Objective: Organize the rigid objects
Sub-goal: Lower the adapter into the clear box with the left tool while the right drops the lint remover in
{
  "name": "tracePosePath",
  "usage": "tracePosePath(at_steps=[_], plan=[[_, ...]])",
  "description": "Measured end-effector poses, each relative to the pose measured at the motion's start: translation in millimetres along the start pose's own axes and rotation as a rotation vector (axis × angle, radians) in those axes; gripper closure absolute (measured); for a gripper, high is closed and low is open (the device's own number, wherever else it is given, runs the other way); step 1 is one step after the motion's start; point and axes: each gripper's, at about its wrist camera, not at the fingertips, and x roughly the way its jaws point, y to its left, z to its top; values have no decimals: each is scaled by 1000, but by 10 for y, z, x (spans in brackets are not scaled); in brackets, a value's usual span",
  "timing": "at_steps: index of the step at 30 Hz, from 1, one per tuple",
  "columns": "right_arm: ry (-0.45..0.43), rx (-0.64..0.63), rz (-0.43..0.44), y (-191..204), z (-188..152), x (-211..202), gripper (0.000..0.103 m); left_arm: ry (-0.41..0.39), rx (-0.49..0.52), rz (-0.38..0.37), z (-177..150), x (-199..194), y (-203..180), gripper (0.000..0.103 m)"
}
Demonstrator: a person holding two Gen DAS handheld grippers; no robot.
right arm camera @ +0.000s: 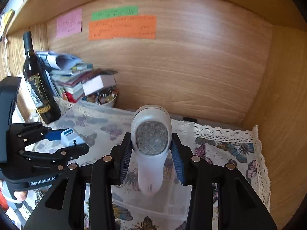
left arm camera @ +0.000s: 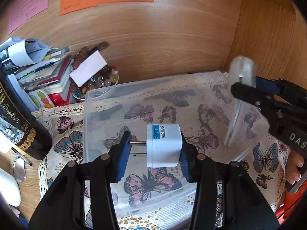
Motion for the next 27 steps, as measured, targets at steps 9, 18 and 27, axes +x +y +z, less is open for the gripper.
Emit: tracePosePath(at_steps=[9, 18, 27], plan=[[109, -60, 36, 171, 4, 327, 66, 13, -8, -2, -8, 22, 24, 55], [134, -30, 64, 200, -65, 270, 65, -66, -42, 5, -7, -294, 119, 39], [-54, 8, 54, 220, -90, -536, 38, -223, -50, 54, -116, -952, 164, 16]])
